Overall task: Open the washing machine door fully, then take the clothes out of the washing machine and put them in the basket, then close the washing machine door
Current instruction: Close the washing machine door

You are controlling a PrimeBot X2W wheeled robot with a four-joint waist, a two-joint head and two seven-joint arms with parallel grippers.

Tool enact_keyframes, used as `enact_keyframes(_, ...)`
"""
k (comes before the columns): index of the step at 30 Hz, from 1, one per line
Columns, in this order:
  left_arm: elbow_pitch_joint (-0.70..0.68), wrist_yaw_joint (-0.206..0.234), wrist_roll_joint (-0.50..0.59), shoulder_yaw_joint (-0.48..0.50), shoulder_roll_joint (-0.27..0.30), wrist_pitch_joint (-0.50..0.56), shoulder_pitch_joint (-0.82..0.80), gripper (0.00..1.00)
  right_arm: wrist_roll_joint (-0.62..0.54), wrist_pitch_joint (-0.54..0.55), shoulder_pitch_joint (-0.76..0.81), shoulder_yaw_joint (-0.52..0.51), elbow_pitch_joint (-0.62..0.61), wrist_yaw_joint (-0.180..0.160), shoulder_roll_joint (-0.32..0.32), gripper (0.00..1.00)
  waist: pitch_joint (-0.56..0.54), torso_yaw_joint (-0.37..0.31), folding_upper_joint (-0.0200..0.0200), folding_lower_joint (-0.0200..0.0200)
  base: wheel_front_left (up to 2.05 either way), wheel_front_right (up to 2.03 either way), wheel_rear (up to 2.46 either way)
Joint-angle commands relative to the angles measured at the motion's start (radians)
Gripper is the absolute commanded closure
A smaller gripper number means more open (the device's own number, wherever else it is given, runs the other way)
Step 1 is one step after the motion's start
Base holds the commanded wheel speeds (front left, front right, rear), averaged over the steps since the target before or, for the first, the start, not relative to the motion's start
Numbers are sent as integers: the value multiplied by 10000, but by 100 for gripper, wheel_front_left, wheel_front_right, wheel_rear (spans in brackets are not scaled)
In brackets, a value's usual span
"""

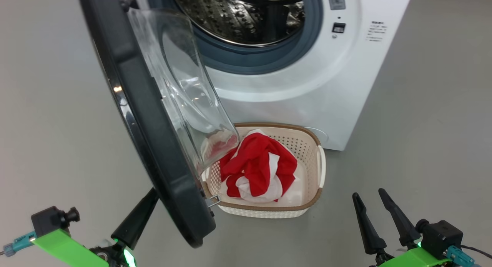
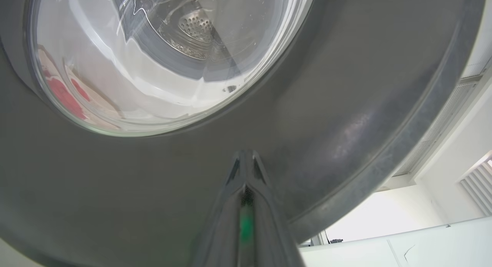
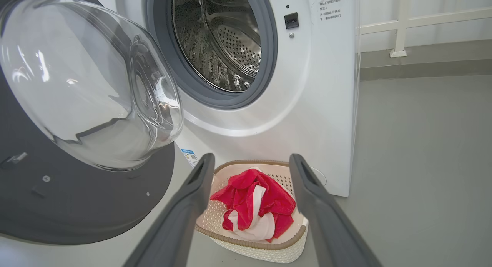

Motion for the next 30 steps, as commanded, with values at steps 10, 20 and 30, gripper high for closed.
enact_keyframes(10, -647, -61, 800, 28, -367, 196, -756, 100, -106, -65, -481, 185, -345, 75, 28, 0, 219, -1067, -1, 0, 0, 0, 0)
enact_keyframes(20, -244, -61, 1365, -521, -591, -959, -1865, 100, -102, -65, -529, 129, -379, 75, 88, 0, 402, -2174, -1, 0, 0, 0, 0)
enact_keyframes(30, 775, -61, 1624, -923, -158, -2473, -3460, 100, -41, -65, -794, 95, -439, 75, 173, 0, 937, -3363, -1, 0, 0, 0, 0)
